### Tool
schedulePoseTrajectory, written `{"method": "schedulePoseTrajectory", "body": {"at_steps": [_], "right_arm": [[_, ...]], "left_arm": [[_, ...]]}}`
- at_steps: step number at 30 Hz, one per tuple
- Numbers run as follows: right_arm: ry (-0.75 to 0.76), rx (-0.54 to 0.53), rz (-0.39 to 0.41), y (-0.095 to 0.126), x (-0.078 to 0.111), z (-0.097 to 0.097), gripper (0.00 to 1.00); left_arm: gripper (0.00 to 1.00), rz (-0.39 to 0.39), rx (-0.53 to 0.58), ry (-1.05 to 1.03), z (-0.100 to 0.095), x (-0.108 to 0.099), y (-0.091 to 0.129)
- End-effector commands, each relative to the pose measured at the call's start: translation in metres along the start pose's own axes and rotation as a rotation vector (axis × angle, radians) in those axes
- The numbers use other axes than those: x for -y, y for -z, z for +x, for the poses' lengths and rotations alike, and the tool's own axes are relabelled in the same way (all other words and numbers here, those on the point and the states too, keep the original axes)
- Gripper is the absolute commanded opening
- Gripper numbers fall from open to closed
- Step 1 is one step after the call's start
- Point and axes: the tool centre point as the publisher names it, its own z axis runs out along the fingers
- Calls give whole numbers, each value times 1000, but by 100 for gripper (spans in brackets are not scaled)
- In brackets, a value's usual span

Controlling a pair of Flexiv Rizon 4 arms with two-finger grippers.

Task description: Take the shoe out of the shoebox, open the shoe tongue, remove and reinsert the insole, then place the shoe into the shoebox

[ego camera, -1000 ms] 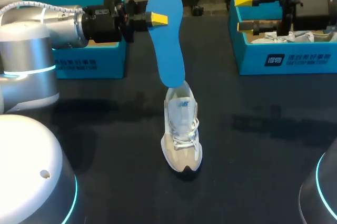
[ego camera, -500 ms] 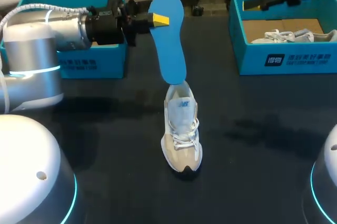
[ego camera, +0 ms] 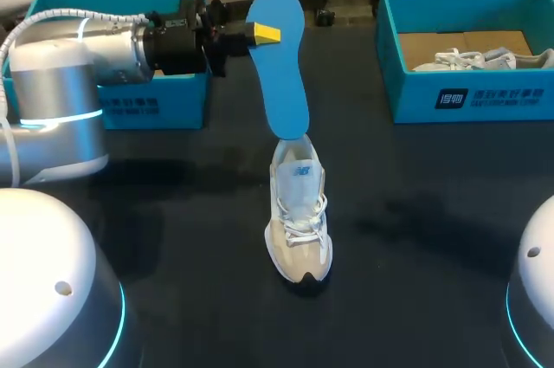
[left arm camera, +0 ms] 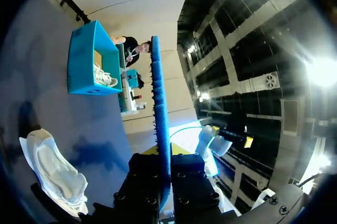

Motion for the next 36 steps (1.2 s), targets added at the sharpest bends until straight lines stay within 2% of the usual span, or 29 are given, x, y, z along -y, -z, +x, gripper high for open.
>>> {"method": "schedulePoseTrajectory", "body": {"at_steps": [1, 20, 36], "right_arm": [[0, 322, 62, -5, -14, 12, 100], [33, 537, 125, -36, -21, 34, 100], [28, 596, 145, -68, -16, 43, 100]], "left_arm": [[0, 1, 1, 0, 0, -1, 0], [0, 1, 1, 0, 0, -1, 0], [0, 1, 1, 0, 0, -1, 0]]}}
